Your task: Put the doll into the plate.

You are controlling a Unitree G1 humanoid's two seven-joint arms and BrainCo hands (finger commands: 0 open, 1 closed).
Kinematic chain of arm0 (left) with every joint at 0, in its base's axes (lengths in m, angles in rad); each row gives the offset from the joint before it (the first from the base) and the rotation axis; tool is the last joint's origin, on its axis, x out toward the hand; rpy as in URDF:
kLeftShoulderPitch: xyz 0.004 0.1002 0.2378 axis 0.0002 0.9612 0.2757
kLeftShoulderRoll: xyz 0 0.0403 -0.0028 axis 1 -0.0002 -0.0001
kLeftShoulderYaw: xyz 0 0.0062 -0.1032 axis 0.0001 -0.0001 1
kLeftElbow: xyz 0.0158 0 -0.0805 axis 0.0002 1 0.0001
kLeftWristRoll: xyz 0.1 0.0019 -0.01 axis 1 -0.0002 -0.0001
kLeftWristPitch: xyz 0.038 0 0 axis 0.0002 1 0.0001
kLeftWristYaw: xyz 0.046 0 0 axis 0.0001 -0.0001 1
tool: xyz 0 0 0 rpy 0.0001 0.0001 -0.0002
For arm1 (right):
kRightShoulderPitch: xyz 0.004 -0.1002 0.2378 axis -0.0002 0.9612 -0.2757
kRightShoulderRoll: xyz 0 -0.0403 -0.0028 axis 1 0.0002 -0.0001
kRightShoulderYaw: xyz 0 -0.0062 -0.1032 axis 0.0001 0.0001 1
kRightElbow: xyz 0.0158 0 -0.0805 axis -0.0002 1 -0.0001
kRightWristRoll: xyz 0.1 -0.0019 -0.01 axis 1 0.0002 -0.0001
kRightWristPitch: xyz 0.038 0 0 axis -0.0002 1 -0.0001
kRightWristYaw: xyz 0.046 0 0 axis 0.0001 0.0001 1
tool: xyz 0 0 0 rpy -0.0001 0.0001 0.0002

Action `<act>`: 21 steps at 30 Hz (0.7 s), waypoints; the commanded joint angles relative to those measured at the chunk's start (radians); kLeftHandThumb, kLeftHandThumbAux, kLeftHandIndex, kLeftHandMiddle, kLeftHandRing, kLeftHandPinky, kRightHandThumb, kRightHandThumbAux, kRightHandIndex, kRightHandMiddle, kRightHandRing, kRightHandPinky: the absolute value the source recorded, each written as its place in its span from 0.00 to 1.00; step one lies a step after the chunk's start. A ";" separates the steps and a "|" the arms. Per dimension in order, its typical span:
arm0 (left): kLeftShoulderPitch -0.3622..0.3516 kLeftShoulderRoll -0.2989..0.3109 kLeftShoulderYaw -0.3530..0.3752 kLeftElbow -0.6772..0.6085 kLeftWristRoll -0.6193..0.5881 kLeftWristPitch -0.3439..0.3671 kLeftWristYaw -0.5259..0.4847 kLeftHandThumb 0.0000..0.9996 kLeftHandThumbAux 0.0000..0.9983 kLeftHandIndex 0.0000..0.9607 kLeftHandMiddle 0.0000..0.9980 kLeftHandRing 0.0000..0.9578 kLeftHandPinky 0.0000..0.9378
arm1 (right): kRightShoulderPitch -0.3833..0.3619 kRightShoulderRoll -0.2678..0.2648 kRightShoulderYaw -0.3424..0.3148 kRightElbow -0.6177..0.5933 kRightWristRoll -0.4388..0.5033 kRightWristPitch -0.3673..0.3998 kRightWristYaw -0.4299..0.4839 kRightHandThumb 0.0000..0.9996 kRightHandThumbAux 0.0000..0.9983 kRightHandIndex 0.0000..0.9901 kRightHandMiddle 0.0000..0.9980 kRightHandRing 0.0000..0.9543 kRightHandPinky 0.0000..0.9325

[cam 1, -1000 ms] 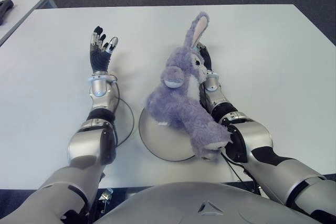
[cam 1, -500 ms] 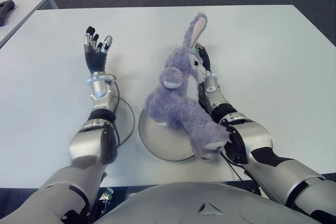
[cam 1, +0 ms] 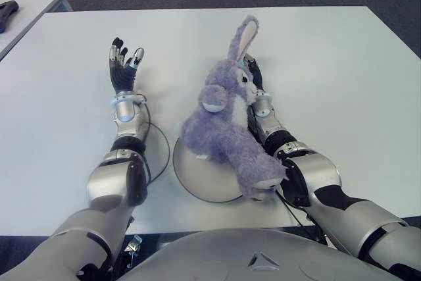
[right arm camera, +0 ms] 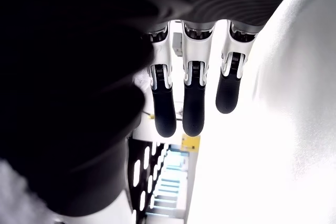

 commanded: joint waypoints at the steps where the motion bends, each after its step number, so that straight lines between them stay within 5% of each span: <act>1: 0.264 -0.130 -0.022 0.168 0.027 0.066 0.012 0.00 0.61 0.05 0.09 0.08 0.11 | 0.224 0.069 0.014 0.119 -0.022 0.075 -0.008 0.01 0.94 0.28 0.32 0.32 0.28; 21: 0.245 -0.105 -0.045 0.167 0.053 0.206 -0.029 0.00 0.79 0.06 0.09 0.10 0.13 | 0.225 0.068 0.020 0.120 -0.027 0.080 -0.007 0.00 0.94 0.28 0.32 0.31 0.27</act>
